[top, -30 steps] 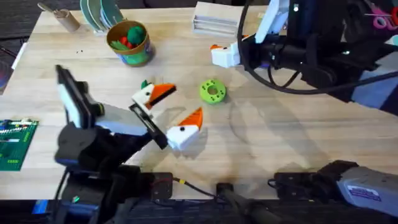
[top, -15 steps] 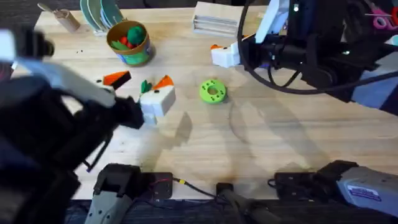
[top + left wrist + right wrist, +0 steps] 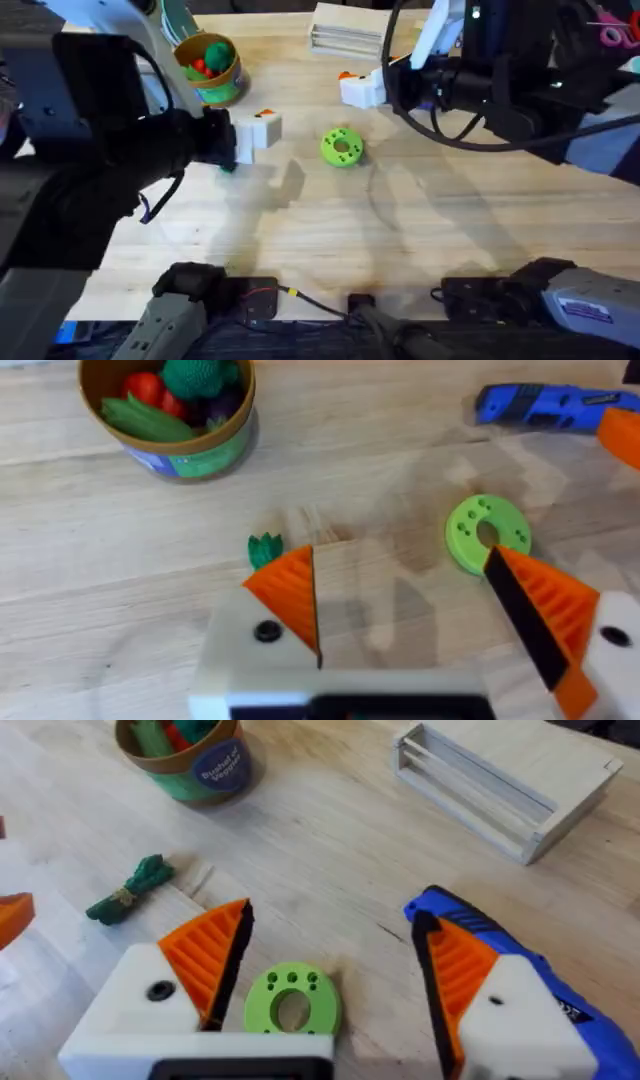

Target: Pick up the gripper from the table and insert it into the empty holder that is missing its gripper. Then pick up a screw, insert it into the mounting hole, and use the screwdriver to tighten it. Finally, clean up the table by picking up the vegetable and placing it into the bucket.

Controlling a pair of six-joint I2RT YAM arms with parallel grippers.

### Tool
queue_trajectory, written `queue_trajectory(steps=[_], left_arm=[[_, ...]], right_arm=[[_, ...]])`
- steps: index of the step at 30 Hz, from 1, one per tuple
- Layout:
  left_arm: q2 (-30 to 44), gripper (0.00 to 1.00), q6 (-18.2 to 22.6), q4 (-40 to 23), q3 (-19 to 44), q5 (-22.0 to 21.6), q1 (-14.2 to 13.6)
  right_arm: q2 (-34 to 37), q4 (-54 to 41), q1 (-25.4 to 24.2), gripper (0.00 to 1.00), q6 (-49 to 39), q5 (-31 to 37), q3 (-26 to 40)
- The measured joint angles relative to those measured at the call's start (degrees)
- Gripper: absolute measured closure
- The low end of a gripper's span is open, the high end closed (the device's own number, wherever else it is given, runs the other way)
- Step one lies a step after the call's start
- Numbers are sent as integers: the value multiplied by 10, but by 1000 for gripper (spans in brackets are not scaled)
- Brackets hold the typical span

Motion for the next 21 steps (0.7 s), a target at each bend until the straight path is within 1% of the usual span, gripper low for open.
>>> queue_trajectory(steps=[4,8,16,21], left_arm=[[29,8,2,0,0,-35,0],[78,8,2,1,0,-65,0],[192,8,2,2,0,-85,0],[262,8,5,8,0,-108,0]], right_arm=[[0,0,0,16,0,0,0],[0,0,0,17,0,0,0],[0,0,0,17,0,0,0],[0,0,0,16,0,0,0]])
